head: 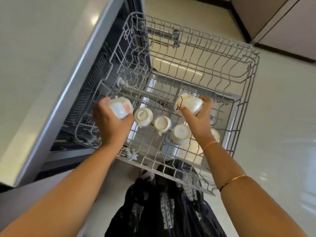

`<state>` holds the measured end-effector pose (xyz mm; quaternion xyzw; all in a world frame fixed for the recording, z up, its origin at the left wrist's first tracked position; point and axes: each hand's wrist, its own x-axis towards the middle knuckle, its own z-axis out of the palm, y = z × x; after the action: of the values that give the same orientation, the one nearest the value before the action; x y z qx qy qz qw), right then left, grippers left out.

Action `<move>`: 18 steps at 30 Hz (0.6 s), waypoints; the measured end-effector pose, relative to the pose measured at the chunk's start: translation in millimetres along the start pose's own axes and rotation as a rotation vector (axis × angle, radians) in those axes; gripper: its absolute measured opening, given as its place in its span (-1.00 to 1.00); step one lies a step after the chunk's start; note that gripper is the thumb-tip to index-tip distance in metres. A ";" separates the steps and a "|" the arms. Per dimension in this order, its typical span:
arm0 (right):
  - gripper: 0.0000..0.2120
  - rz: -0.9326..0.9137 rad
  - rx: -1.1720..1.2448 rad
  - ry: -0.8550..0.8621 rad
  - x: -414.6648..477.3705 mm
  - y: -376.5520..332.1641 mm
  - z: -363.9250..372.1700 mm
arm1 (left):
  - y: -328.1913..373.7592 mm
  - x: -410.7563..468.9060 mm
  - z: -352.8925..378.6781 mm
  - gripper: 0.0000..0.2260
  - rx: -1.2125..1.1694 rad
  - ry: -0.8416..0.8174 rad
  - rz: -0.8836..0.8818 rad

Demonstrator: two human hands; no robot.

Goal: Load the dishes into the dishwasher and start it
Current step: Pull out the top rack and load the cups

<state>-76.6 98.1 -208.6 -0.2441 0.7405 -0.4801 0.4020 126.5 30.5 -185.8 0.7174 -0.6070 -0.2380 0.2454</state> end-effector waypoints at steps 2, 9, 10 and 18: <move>-0.43 -0.026 -0.185 0.020 4.9 3.1 -16.7 | 12.5 1.0 9.6 -0.35 0.035 -0.086 0.133; -0.39 -0.027 -0.680 -0.110 22.1 18.2 -80.8 | 59.1 -5.5 59.6 -0.38 0.180 -0.415 0.494; -0.39 -0.040 -0.737 -0.144 24.0 20.3 -85.4 | 60.5 -6.3 65.1 -0.38 0.195 -0.442 0.524; -0.38 -0.137 -1.120 -0.328 46.2 40.5 -83.8 | 65.2 -13.6 97.1 -0.42 0.318 -0.555 0.627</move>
<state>-170.9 123.7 -244.0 -0.5377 0.7920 0.0033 0.2891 13.1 28.6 -217.8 0.4365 -0.8670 -0.2394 0.0200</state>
